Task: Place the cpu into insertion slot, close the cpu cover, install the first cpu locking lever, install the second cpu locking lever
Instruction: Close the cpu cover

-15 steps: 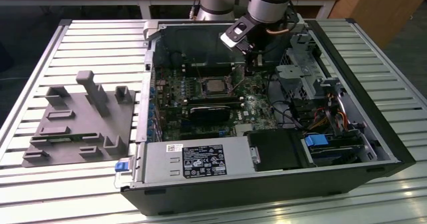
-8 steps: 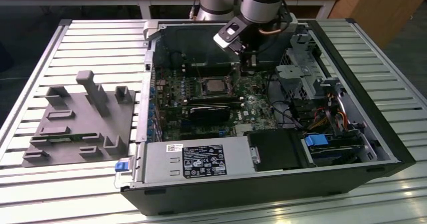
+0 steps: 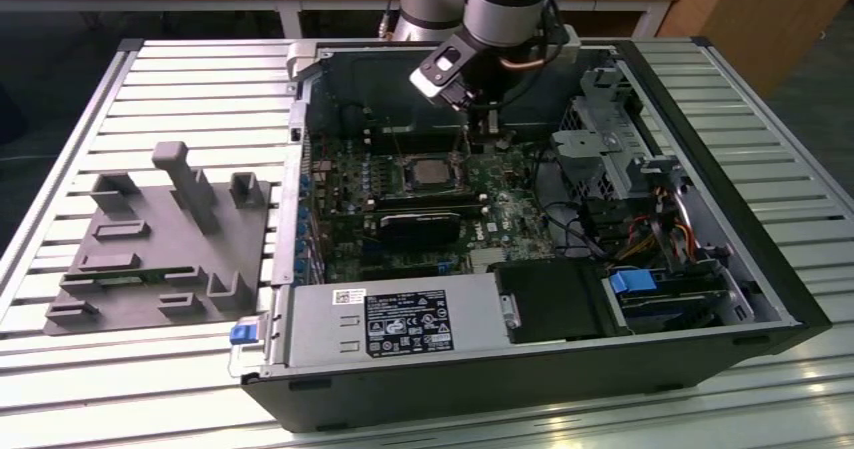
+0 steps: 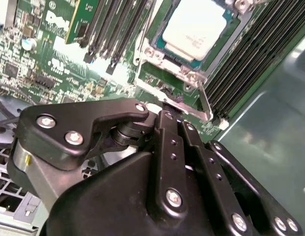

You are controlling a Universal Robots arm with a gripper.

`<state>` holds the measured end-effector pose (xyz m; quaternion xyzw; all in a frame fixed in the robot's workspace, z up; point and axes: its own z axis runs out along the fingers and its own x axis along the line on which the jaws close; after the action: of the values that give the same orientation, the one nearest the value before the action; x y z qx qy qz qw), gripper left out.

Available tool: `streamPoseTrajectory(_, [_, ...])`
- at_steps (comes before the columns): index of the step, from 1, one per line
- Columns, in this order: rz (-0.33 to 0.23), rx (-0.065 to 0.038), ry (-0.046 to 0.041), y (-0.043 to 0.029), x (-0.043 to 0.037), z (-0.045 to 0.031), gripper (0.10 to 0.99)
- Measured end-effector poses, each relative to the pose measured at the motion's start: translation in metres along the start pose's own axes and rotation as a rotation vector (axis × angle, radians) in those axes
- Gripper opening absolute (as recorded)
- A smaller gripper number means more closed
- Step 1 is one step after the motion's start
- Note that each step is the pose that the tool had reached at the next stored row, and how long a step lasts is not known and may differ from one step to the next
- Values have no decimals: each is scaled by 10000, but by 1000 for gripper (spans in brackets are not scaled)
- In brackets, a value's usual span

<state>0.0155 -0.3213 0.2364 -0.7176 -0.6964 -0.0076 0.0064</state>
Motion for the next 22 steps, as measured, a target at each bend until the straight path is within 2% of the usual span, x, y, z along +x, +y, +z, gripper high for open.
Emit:
streamPoseTrajectory(9, [-3, -153, 5, -165, -4, 0, 106])
streamPoseTrajectory(16, [-5, -273, 8, -249, -7, 0, 106])
streamPoseTrajectory(22, [-6, -306, 10, -369, -11, 3, 106])
